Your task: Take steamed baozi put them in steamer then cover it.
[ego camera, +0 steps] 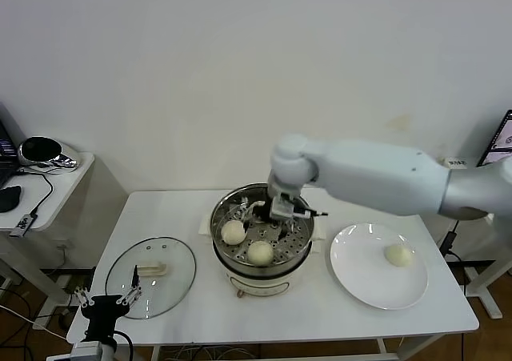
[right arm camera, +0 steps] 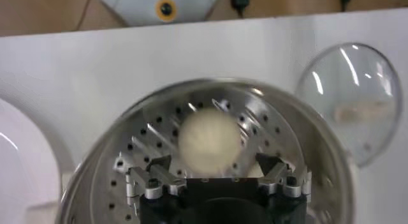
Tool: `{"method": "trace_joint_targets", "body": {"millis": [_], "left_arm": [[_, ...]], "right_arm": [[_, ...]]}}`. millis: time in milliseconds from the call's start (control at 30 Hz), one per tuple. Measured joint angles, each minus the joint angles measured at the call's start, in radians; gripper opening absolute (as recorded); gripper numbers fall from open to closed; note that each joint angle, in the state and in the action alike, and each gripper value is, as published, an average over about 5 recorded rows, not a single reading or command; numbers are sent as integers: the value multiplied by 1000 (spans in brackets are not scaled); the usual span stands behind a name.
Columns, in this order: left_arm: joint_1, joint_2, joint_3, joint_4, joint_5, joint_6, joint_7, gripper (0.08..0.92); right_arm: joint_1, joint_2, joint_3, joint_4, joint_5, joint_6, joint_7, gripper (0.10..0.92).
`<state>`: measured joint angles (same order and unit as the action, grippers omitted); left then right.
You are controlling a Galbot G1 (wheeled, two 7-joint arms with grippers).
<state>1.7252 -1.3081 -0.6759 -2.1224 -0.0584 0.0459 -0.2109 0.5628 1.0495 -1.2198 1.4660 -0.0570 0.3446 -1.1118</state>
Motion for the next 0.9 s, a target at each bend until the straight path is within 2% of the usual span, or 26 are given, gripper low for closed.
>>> {"method": "trace_joint_targets", "body": {"millis": [467,667,900], "left_arm": [[-16,26,24,16,4,0,2,823],[-22,30,38,22,12,0,3,823],[-15,29,40,29,16,0,3,823]], "right_arm": [[-40,-396,110,61,52,-393,-20,823],[-206,-528,247,35,8,-462,-24,823],[-458,-583,460,-49,-68,-481,-24,823]]}}
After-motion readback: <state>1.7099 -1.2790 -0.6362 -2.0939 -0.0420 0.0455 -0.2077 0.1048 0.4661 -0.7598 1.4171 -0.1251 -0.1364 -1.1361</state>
